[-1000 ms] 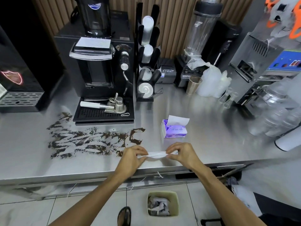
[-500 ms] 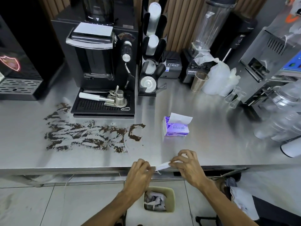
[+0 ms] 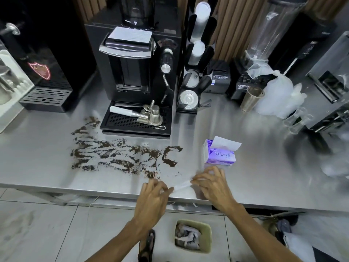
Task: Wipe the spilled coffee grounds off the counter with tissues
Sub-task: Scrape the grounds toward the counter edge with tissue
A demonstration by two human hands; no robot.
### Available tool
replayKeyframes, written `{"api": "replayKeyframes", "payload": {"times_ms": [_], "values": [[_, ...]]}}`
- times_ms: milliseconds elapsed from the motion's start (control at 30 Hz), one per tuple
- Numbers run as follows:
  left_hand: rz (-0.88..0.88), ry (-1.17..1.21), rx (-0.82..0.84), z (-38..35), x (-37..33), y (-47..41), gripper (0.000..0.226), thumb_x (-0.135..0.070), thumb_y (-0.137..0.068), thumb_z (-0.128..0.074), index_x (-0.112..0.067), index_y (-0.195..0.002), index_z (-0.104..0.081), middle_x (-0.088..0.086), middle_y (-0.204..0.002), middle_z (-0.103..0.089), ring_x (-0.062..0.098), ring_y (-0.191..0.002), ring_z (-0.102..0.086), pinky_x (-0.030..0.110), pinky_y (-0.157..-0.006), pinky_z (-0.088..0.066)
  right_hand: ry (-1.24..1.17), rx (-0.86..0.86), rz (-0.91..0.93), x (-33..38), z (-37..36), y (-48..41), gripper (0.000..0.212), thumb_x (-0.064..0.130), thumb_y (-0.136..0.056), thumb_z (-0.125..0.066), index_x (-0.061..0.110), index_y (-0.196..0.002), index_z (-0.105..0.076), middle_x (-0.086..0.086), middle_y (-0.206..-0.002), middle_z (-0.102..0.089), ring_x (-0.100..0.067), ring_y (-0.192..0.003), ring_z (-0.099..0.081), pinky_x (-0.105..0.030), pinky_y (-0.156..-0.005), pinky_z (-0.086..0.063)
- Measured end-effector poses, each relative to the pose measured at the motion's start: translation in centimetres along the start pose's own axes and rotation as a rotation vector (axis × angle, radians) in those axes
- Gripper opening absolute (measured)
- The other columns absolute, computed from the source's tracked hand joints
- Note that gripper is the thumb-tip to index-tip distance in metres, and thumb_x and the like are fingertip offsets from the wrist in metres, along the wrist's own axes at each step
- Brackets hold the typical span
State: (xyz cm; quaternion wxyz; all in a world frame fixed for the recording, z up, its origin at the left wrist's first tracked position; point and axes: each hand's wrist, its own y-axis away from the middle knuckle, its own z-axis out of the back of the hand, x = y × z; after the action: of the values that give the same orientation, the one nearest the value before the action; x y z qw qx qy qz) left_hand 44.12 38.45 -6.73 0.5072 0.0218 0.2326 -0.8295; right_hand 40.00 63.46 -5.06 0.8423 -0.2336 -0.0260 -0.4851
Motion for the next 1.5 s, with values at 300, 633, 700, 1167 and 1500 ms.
{"api": "replayKeyframes", "payload": {"times_ms": [300,633,700,1167,1500], "values": [[-0.003,-0.056,0.053,-0.8,1.9,2.2,0.027,-0.026,-0.086,-0.051,-0.028,-0.102,-0.073,-0.009,-0.087,-0.060,0.014,-0.084,-0.043,0.026,-0.066,-0.034,0.041,0.011,0.001,1.4,-3.4,-0.2,0.018,0.027,-0.075,-0.082,0.036,-0.090,-0.077,0.019,-0.096,-0.068,-0.016,-0.099,-0.047,-0.034,-0.079,-0.031],[0.087,-0.112,-0.051,3.4,5.9,0.8,0.040,-0.017,-0.059,-0.087,-0.021,-0.097,-0.077,-0.001,-0.087,-0.066,0.018,-0.088,-0.041,0.030,-0.061,-0.038,-0.026,-0.028,-0.093,7.0,-4.1,-1.5,0.022,0.026,-0.075,-0.081,0.032,-0.095,-0.077,0.014,-0.092,-0.067,-0.018,-0.098,-0.049,-0.033,-0.077,-0.032],[0.070,-0.118,-0.004,3.2,6.4,3.0,0.043,-0.010,-0.059,-0.089,-0.025,-0.097,-0.077,-0.005,-0.089,-0.064,0.017,-0.088,-0.042,0.030,-0.061,-0.038,-0.015,0.036,-0.056,8.1,-4.8,0.2,0.030,0.024,-0.072,-0.083,0.034,-0.099,-0.075,0.017,-0.095,-0.065,-0.015,-0.099,-0.047,-0.033,-0.078,-0.032],[0.083,-0.105,-0.107,4.7,7.9,1.0,0.019,-0.023,-0.086,-0.060,-0.026,-0.096,-0.076,-0.006,-0.083,-0.064,0.016,-0.080,-0.044,0.026,-0.059,-0.032,-0.070,-0.097,-0.139,8.3,-5.2,-3.4,0.028,0.016,-0.076,-0.081,0.033,-0.097,-0.075,0.018,-0.090,-0.064,-0.012,-0.092,-0.044,-0.023,-0.076,-0.020],[0.012,-0.059,0.122,3.0,9.1,1.6,0.034,-0.018,-0.068,-0.086,-0.028,-0.099,-0.075,-0.009,-0.088,-0.063,0.014,-0.086,-0.043,0.028,-0.062,-0.040,0.011,0.052,-0.127,8.2,-6.4,-1.5,0.027,0.015,-0.073,-0.082,0.028,-0.097,-0.076,0.013,-0.094,-0.066,-0.012,-0.085,-0.047,-0.028,-0.072,-0.033]]}}
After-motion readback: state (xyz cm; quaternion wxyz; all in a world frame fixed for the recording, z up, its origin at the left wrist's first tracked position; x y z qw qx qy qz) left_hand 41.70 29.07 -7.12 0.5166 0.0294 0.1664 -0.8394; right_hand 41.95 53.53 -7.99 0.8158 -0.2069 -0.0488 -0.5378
